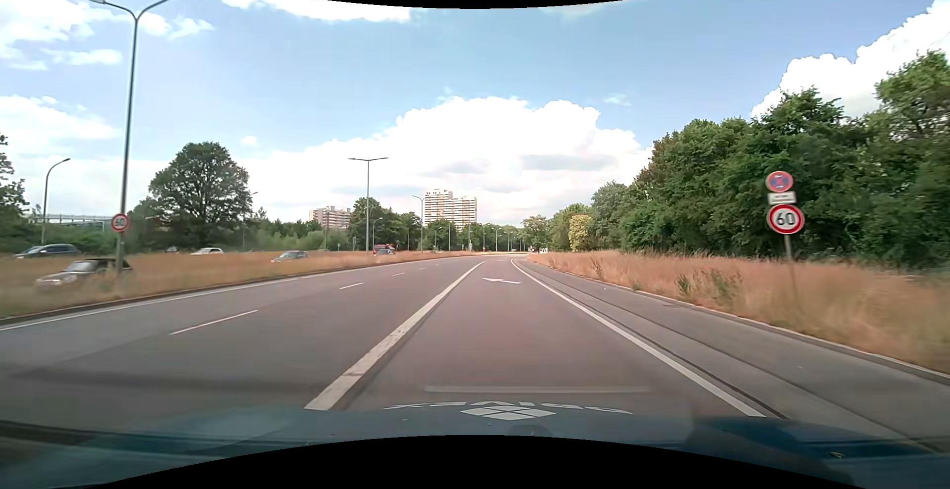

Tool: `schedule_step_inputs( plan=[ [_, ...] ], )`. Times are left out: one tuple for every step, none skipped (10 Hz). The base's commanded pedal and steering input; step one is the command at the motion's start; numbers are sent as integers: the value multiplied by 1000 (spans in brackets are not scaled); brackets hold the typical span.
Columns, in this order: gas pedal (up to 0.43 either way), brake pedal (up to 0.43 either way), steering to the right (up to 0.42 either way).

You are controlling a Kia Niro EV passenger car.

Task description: Follow the waypoints while adhering to traffic rules and regulations

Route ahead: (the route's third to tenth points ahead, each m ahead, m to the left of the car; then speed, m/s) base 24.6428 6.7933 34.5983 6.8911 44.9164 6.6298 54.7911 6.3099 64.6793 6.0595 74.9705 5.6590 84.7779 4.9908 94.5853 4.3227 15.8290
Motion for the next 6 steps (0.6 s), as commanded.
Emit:
schedule_step_inputs(
  plan=[
    [197,0,-1],
    [197,0,-1],
    [197,0,-1],
    [197,0,0],
    [197,0,0],
    [197,0,0]
  ],
)
